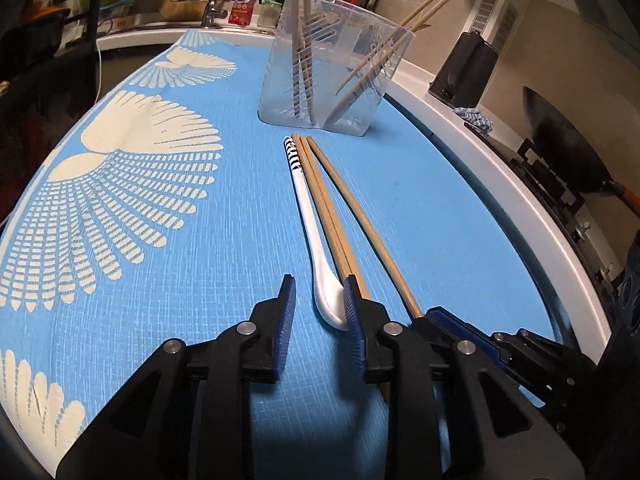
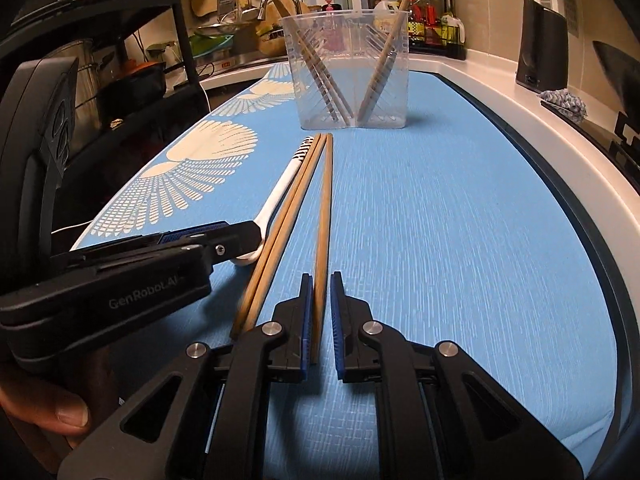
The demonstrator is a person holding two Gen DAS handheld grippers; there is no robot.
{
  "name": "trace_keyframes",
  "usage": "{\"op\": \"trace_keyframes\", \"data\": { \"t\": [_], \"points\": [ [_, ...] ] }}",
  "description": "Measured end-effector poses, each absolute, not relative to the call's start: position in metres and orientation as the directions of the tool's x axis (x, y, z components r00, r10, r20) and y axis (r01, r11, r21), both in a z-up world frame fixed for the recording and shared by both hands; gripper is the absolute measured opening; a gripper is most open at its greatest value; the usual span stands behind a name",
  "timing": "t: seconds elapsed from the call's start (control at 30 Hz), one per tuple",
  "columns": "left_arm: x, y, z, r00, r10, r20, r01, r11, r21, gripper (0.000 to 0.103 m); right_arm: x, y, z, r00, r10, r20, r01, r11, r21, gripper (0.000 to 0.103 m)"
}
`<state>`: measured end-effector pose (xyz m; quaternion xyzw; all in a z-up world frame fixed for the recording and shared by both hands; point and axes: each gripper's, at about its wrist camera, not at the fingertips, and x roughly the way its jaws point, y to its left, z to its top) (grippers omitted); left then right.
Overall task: Organize utensils
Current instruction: 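Close the left tool on the white spoon while the right tool grasps a chopstick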
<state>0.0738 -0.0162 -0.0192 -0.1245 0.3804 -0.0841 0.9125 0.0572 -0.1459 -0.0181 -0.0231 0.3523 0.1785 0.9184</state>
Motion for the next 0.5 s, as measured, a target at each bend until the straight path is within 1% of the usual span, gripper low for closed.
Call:
{"op": "trace_keyframes", "data": {
  "t": [0.1,0.2,0.23,0.27,0.4,0.47,0.5],
  "points": [
    [0.073,-0.021,-0.019,0.7,-0.232,-0.676,0.055,0.961,-0.272,0.026,0.058,-0.148,-0.018,0.692,0.302,-0.656,-0.335,0.939,0.079,0.006],
    [0.072,-0.023,-0.018,0.699,-0.225,-0.679,0.061,0.964,-0.257,0.025,0.058,-0.153,-0.017,0.699,0.288,-0.655,-0.317,0.945,0.077,0.005],
    [0.072,-0.023,-0.017,0.697,-0.227,-0.68,0.064,0.965,-0.256,0.022,0.058,-0.156,-0.016,0.701,0.281,-0.655,-0.31,0.948,0.075,0.005],
    [0.072,-0.024,-0.017,0.695,-0.233,-0.68,0.069,0.963,-0.259,0.018,0.058,-0.158,-0.016,0.704,0.273,-0.655,-0.301,0.951,0.073,0.005],
    [0.069,-0.013,-0.015,0.694,-0.206,-0.69,0.038,0.967,-0.251,0.012,0.059,-0.171,-0.015,0.714,0.245,-0.656,-0.264,0.962,0.072,0.006],
    [0.065,0.001,-0.015,0.702,-0.169,-0.692,0.004,0.972,-0.233,0.007,0.058,-0.177,-0.014,0.72,0.233,-0.653,-0.248,0.966,0.071,0.006],
    [0.063,0.008,-0.015,0.709,-0.15,-0.689,-0.006,0.976,-0.219,0.008,0.058,-0.181,-0.014,0.724,0.225,-0.651,-0.239,0.969,0.069,0.006]
  ]
}}
